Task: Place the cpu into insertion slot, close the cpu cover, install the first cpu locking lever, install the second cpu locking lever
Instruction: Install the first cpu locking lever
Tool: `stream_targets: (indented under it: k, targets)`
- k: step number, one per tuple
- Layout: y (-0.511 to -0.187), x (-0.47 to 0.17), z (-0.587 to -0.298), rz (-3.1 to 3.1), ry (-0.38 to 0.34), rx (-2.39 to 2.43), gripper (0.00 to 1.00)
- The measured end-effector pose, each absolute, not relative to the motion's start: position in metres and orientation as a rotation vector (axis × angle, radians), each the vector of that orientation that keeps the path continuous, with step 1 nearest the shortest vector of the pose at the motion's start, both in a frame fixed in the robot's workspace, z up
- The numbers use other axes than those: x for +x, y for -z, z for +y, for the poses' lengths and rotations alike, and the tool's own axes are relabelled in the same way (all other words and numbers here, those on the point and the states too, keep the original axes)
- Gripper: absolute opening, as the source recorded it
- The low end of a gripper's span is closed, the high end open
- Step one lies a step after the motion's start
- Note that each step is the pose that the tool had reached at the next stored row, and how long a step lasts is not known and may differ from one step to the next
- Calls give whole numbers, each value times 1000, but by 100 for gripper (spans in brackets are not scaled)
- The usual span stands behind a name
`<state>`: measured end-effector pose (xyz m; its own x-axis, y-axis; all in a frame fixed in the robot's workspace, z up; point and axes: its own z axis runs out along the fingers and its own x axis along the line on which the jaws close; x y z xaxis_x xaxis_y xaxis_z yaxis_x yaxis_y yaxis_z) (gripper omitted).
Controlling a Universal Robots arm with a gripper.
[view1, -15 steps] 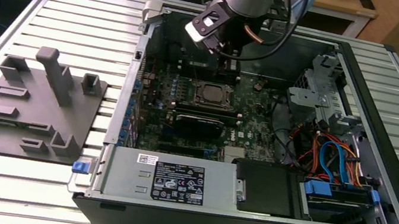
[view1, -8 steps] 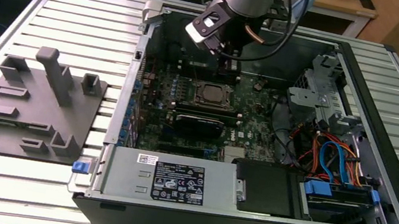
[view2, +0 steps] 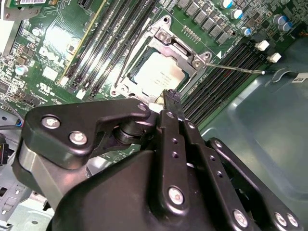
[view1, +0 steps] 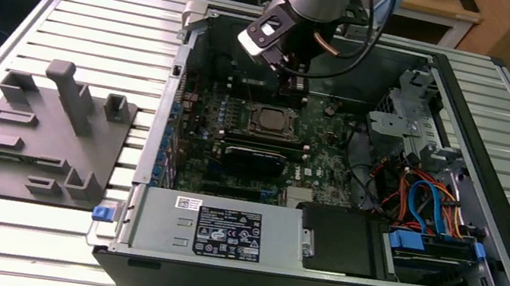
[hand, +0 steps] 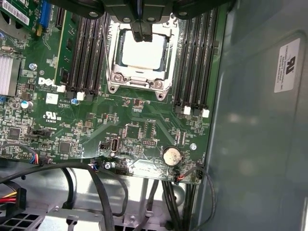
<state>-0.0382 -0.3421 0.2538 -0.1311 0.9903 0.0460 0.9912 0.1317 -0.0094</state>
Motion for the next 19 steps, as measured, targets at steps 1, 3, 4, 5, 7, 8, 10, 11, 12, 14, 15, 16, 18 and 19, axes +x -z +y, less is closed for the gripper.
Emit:
stream_targets:
  k: [1, 3, 4, 5, 7, 8, 10, 11, 12, 14, 15, 16, 18, 19]
  targets:
    - [-254, -38, -342, -2335, 36, -2039, 11]
    - [-254, -38, -342, -2342, 36, -2032, 11]
    - [-254, -38, -342, -2345, 36, -2028, 11]
    - [-254, -38, -342, -2348, 36, -2025, 11]
    - [-254, -38, -342, -2354, 35, -2018, 11]
    - [-254, -38, -342, -2357, 35, -2014, 11]
    - [-254, -38, -342, -2363, 35, -2007, 11]
    - [-254, -38, -342, -2366, 35, -2004, 11]
    - [-254, -38, -342, -2368, 35, -2000, 11]
    - [-254, -38, -342, -2374, 35, -1994, 11]
    - [-254, -38, -342, -2377, 35, -1991, 11]
    - [-254, -38, -342, -2379, 35, -1987, 11]
    - [-254, -38, -342, -2385, 34, -1981, 11]
    - [-254, -38, -342, -2388, 34, -1977, 11]
